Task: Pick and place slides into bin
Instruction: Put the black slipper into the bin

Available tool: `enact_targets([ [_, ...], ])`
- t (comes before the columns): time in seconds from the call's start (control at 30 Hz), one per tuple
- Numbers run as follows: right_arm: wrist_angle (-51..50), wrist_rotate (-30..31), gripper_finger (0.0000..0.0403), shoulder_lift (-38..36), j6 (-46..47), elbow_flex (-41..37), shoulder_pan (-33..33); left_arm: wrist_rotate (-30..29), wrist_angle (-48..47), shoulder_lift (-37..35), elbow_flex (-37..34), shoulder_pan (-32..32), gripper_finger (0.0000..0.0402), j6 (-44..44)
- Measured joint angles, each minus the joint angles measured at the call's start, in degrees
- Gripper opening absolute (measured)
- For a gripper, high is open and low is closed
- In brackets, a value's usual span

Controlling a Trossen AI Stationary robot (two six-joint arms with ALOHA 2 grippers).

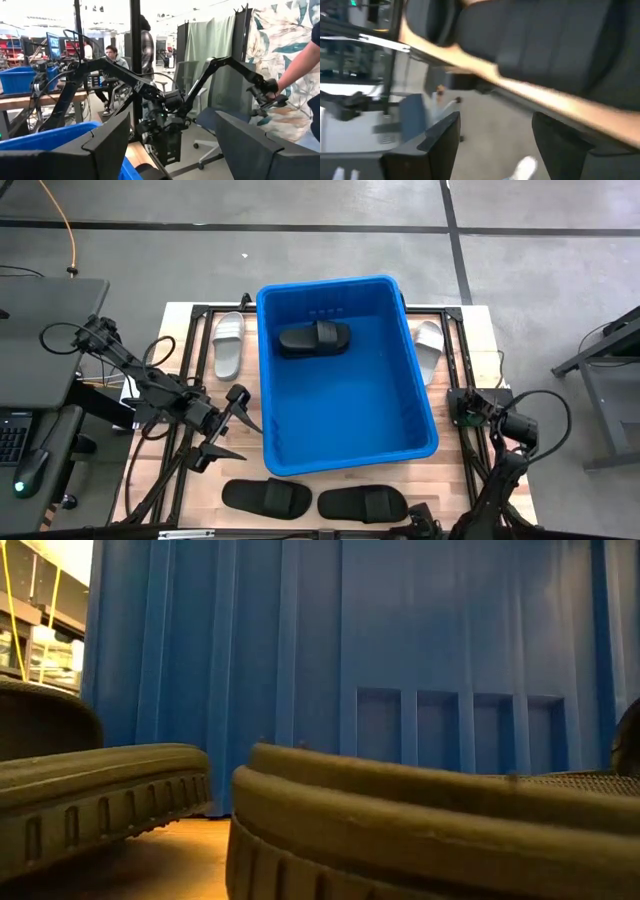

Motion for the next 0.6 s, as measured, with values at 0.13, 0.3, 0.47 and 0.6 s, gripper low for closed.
enact_targets([
  [0.13, -3.83, -1.61, 0.0219, -0.02, -0.18, 0.00, -0.09, 0.00, -0.43, -0.33, -0.02, 0.02, 0.0276, -0.28],
  [0.3, -8.57, -3.99, 0.0202, 0.00, 0.19, 0.00, -0.03, 0.02, -0.64, -0.28, -0.02, 0.00, 0.0276, -1.69],
  [0.47, -12.12, -5.68, 0.0193, 0.04, 0.97, 0.00, 0.03, 0.00, -0.57, -0.29, -0.02, 0.02, 0.0276, -1.73],
  [0.6, -12.92, -5.25, 0.0200, 0.07, 0.86, 0.00, -0.30, -0.02, -0.57, -0.27, -0.02, 0.00, 0.0276, -3.02],
])
